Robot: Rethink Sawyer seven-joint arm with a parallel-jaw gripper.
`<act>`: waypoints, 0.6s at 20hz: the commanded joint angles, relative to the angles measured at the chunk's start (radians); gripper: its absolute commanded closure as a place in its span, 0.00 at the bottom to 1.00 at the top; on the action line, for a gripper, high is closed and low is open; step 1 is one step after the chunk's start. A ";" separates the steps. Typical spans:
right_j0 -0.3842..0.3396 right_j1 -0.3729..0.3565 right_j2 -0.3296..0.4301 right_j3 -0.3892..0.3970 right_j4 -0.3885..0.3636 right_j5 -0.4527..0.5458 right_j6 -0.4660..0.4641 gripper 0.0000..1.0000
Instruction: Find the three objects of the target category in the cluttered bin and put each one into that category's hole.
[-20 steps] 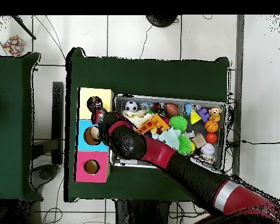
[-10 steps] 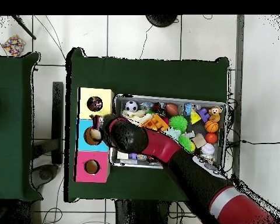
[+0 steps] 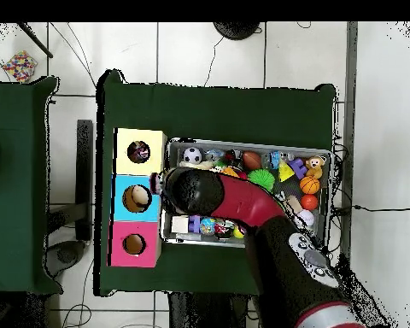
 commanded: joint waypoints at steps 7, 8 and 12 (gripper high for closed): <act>-0.091 -0.101 -0.090 -0.093 -0.133 -0.002 0.036 0.00; -0.099 -0.103 -0.086 -0.095 -0.141 0.005 0.027 0.00; -0.129 -0.101 -0.066 -0.099 -0.157 0.012 0.012 0.00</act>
